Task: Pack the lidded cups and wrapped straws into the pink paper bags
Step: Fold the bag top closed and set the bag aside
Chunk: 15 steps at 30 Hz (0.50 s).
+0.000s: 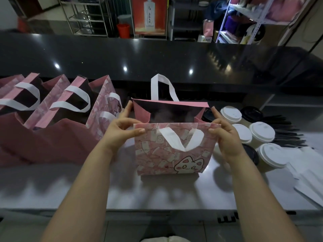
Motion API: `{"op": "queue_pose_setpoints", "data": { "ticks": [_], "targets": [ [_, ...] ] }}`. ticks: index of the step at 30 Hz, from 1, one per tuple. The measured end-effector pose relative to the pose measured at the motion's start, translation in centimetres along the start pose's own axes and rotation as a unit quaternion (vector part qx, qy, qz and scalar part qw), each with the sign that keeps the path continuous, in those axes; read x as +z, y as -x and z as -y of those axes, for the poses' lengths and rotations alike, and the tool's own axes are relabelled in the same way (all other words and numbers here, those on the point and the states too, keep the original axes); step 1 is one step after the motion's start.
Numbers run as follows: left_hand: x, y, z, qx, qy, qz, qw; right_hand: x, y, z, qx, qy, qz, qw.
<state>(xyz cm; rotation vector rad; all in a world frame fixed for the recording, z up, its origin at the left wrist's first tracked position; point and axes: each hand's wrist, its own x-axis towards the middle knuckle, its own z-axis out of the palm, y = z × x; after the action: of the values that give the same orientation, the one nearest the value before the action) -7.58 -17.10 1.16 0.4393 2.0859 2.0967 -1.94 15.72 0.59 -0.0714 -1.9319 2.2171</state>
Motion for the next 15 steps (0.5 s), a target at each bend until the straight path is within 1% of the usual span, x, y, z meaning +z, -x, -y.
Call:
{"op": "queue_pose_setpoints", "data": {
  "ticks": [3,6,12,14,15],
  "targets": [
    [0.3,-0.6,0.2,-0.008,-0.004,-0.022,1.0,0.4,-1.1,-0.3,0.032,-0.045,0.036,0.998],
    [0.7,-0.9,0.4,0.0,-0.026,-0.074,0.997,0.7,-1.9,-0.8,0.044,-0.067,0.055,0.995],
    [1.6,-1.2,0.6,0.067,-0.045,-0.145,0.986,0.9,-2.5,-1.5,0.012,-0.045,0.007,0.999],
    [1.8,-1.3,0.9,0.076,-0.04,-0.174,0.981,1.1,-2.5,-1.7,0.002,-0.04,-0.008,0.999],
    [1.8,-1.4,1.0,0.076,-0.03,-0.175,0.981,1.2,-2.4,-1.8,0.0,-0.036,-0.015,0.999]
  ]
}}
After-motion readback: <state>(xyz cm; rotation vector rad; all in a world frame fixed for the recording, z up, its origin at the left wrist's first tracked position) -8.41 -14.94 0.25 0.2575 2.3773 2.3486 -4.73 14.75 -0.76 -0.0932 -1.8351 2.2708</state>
